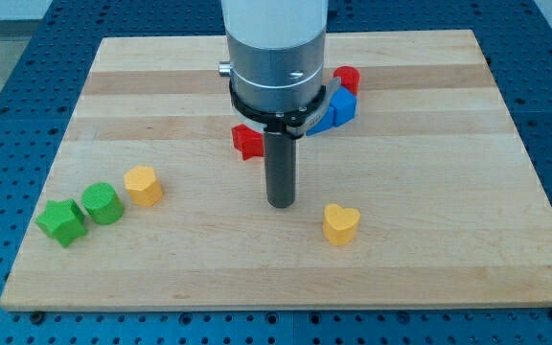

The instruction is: Point your arm towards the yellow heart

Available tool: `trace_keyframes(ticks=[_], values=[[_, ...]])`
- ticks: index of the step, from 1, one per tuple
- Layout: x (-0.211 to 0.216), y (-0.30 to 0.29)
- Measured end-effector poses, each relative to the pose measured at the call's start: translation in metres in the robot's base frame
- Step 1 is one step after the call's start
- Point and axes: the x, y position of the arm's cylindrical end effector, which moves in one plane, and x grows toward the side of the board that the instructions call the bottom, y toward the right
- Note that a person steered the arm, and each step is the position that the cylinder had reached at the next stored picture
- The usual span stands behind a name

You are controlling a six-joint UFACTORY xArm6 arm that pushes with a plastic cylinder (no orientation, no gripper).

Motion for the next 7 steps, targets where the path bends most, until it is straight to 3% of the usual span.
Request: trace_keyframes(ticks=[5, 7], values=[[-0.013, 0.013], [-0.029, 0.056]])
